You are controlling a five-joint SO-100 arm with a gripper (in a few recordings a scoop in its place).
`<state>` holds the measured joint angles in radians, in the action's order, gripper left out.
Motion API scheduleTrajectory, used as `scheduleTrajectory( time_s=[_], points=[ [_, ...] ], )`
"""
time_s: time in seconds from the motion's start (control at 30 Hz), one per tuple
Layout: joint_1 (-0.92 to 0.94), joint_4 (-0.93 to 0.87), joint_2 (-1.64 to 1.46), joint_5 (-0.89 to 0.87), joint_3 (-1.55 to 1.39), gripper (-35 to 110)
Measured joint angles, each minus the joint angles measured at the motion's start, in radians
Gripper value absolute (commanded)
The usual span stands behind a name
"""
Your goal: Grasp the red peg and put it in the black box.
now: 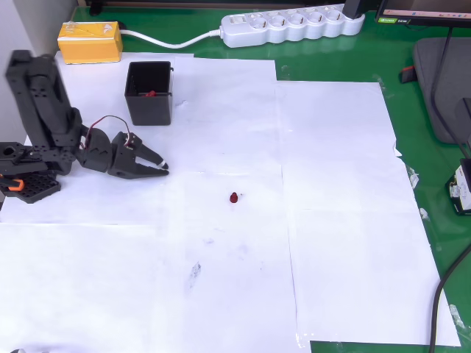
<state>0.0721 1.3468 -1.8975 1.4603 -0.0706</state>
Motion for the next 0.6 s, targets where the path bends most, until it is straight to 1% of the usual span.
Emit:
scheduleTrajectory(
  time_s=[0.07, 0.17, 0.23, 0.33, 0.4, 0.47, 0.6],
  points=[
    [0.023, 0.074, -0.075, 0.003, -0.026, 2],
    [0.067, 0.117, -0.133, 0.054, -0.043, 3],
    [0.095, 0.117, -0.14, 0.075, -0.043, 0],
    [0.089, 0.103, -0.14, 0.094, -0.044, 0],
    [0.089, 0.08, -0.16, 0.169, -0.054, 0],
    [0.089, 0.107, -0.198, 0.201, -0.067, 0],
    [0.089, 0.149, -0.249, 0.189, -0.091, 1]
  ],
)
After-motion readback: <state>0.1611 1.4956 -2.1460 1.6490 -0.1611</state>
